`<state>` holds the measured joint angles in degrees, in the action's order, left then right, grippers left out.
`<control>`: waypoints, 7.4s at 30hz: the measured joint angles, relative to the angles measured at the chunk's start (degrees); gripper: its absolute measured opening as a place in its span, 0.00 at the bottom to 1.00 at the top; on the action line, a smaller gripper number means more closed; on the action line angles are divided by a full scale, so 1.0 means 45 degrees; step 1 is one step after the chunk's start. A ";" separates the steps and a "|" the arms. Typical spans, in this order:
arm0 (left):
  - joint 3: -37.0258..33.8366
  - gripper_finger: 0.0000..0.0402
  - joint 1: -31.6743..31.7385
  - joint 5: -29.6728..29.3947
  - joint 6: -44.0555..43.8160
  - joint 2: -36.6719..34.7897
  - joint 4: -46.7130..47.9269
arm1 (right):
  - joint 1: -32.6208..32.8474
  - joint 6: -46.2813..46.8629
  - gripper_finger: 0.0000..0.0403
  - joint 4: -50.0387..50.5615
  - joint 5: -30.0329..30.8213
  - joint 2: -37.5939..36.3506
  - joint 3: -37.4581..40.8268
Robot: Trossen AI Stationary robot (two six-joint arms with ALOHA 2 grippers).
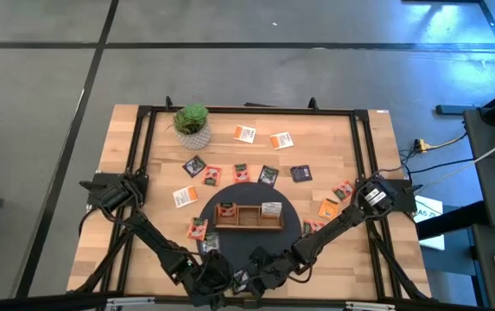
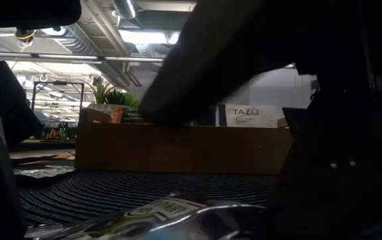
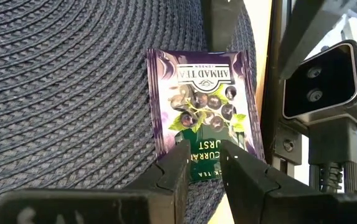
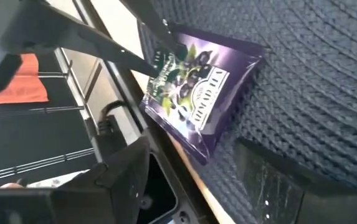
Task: Pick & Place Tea
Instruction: Put the violet tea bag into the middle slot of the wooden organizer, then put the orange tea bag into the left slot of the wooden organizer
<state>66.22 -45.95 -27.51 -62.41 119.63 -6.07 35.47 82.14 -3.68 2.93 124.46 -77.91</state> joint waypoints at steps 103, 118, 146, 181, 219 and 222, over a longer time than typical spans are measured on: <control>0.0010 0.16 0.1094 -0.4021 0.7369 -0.4503 -0.6901 | 0.3254 -1.0697 0.05 0.0029 1.3417 -0.5314 0.0005; 0.0010 0.01 0.1345 -0.4541 0.8745 -0.4503 -0.7278 | 0.3249 -1.1032 0.17 0.0209 1.2040 -0.5314 0.0005; 0.0010 0.01 0.8461 0.8262 0.8069 -0.5717 0.6280 | 0.2310 -0.3988 0.35 1.0364 0.9556 -0.6407 0.0015; 0.6120 0.01 0.9408 0.8304 1.4079 -0.1270 1.2962 | 0.1039 -0.3989 0.35 1.1205 0.9323 -0.6421 -0.0004; 0.6110 0.14 0.9402 0.7206 1.4690 -0.1015 1.2836 | 0.1039 -0.3980 0.35 1.1405 0.9125 -0.6421 0.0000; 0.6110 0.15 0.9369 0.7209 1.4678 -0.1015 1.2898 | 0.1043 -0.3980 0.35 1.1405 0.8879 -0.6421 0.0005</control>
<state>93.71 -3.79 4.93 3.64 115.07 51.97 40.16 64.23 47.64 42.89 95.57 -77.89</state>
